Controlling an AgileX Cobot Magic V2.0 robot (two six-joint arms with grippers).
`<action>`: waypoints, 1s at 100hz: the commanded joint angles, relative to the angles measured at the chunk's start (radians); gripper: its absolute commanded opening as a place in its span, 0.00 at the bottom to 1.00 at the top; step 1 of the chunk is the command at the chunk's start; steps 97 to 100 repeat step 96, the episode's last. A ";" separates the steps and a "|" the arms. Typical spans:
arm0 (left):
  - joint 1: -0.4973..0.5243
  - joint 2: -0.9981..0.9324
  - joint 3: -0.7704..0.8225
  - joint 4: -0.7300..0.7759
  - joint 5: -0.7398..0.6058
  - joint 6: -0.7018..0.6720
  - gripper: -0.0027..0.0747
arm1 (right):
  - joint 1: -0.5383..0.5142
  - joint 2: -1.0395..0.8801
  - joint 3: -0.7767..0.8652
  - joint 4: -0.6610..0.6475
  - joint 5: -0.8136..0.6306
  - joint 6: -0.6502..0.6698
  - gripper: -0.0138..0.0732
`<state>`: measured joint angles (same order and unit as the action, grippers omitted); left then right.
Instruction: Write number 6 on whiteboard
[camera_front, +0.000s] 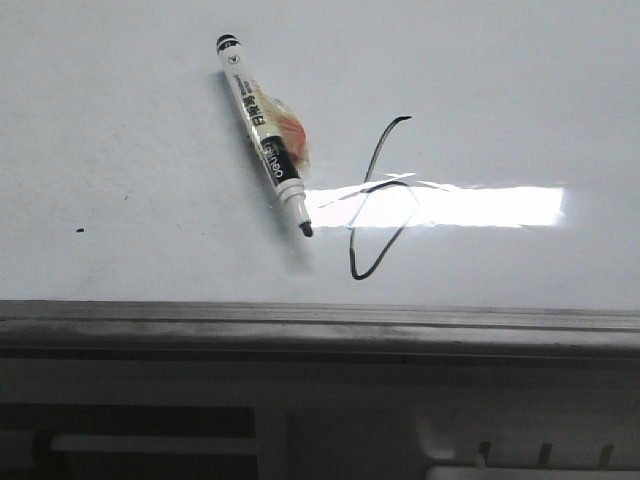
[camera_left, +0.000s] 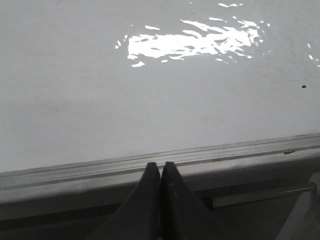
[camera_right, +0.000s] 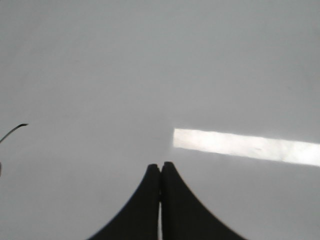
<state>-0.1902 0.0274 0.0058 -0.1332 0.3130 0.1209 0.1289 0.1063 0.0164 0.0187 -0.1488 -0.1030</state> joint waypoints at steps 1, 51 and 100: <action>0.006 0.008 0.042 -0.010 -0.071 -0.009 0.01 | -0.103 0.010 0.024 -0.293 0.005 0.347 0.09; 0.006 0.008 0.042 -0.010 -0.071 -0.009 0.01 | -0.158 -0.135 0.025 -0.358 0.466 0.418 0.09; 0.006 0.008 0.042 -0.010 -0.071 -0.009 0.01 | -0.158 -0.135 0.025 -0.358 0.466 0.418 0.09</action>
